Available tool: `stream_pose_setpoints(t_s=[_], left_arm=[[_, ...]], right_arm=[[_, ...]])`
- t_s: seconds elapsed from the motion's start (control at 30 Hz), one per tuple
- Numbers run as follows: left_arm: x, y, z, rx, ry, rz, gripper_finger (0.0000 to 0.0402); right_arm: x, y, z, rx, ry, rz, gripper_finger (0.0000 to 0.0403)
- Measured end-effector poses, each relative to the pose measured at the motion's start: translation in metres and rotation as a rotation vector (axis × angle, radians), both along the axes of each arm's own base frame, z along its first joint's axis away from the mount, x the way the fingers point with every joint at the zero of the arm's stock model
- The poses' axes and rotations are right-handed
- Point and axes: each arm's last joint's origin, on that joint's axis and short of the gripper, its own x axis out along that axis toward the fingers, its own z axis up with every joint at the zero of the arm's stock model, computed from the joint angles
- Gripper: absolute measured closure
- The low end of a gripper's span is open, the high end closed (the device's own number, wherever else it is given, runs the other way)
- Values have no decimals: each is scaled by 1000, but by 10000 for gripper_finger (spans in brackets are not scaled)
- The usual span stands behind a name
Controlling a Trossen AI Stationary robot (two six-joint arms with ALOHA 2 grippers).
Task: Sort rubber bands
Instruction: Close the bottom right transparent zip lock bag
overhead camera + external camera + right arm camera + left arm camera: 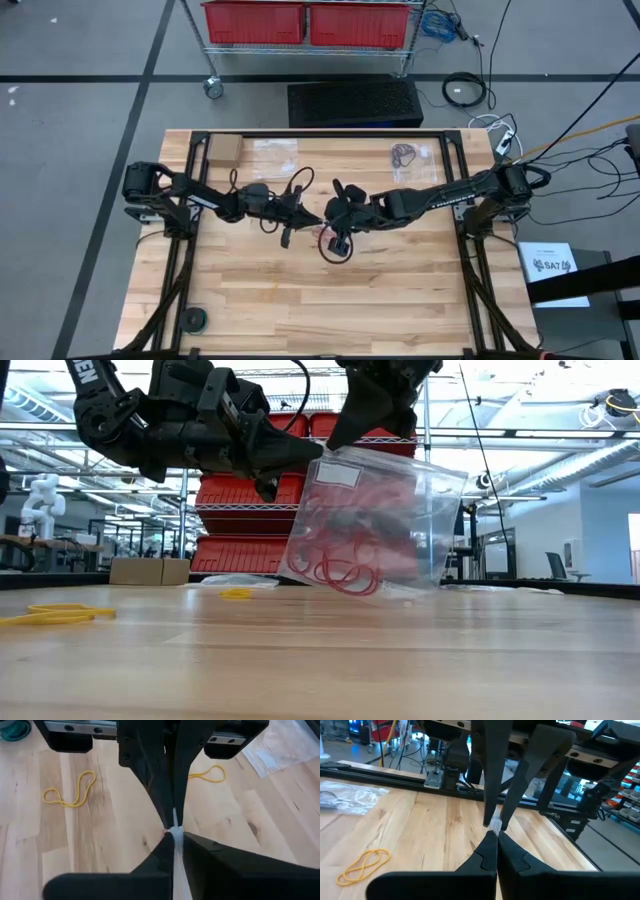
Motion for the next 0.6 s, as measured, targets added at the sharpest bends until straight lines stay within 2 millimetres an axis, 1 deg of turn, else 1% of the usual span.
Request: stream_pose_setpoints(t_s=[0.2,0.6], left_arm=[[0,0,0,1,-5,4,401],[0,1,1,1,-10,18,402]], right_arm=[[-1,0,-1,-2,18,-1,395],[-11,1,-8,34,134,-24,400]])
